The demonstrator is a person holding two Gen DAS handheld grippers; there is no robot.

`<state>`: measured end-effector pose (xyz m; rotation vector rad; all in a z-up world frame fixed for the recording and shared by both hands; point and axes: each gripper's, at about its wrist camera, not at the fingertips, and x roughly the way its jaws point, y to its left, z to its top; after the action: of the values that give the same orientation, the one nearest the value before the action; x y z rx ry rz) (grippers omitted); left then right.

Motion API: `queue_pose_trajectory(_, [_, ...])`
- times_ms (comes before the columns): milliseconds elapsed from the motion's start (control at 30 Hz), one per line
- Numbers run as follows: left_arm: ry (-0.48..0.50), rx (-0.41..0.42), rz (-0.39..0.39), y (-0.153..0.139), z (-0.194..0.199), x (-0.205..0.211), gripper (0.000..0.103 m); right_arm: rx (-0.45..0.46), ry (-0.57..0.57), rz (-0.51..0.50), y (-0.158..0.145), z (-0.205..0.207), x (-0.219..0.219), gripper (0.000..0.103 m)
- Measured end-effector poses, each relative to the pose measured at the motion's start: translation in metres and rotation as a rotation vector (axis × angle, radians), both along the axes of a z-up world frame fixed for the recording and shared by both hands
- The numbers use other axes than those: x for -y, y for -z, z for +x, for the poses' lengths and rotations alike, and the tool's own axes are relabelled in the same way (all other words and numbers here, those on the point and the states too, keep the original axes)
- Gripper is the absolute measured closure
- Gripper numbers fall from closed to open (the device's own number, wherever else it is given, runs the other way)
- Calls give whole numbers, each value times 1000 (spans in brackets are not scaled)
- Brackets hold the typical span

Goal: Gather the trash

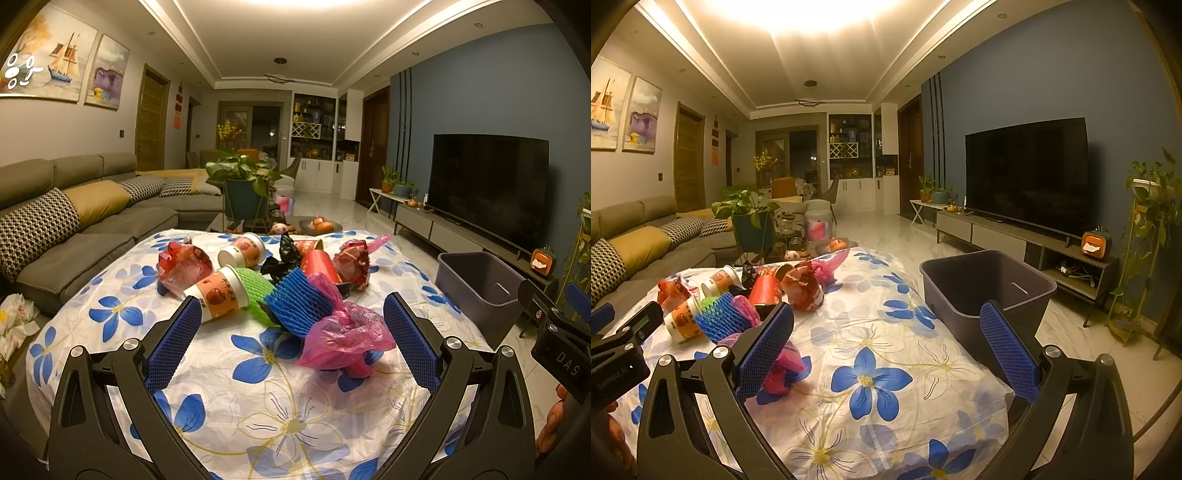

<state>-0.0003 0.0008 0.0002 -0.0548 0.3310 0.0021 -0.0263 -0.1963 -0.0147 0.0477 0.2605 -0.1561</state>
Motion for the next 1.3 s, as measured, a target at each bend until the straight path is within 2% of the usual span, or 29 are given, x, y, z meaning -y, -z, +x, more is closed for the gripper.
queue_pose_trajectory(1000, [-1, 2, 3, 2, 5, 1, 6, 16, -22, 11, 3, 7, 0, 5])
queue_pose_trajectory(1300, [-19, 0, -5, 6, 7, -1, 6, 12, -57, -16, 14, 18, -11, 5])
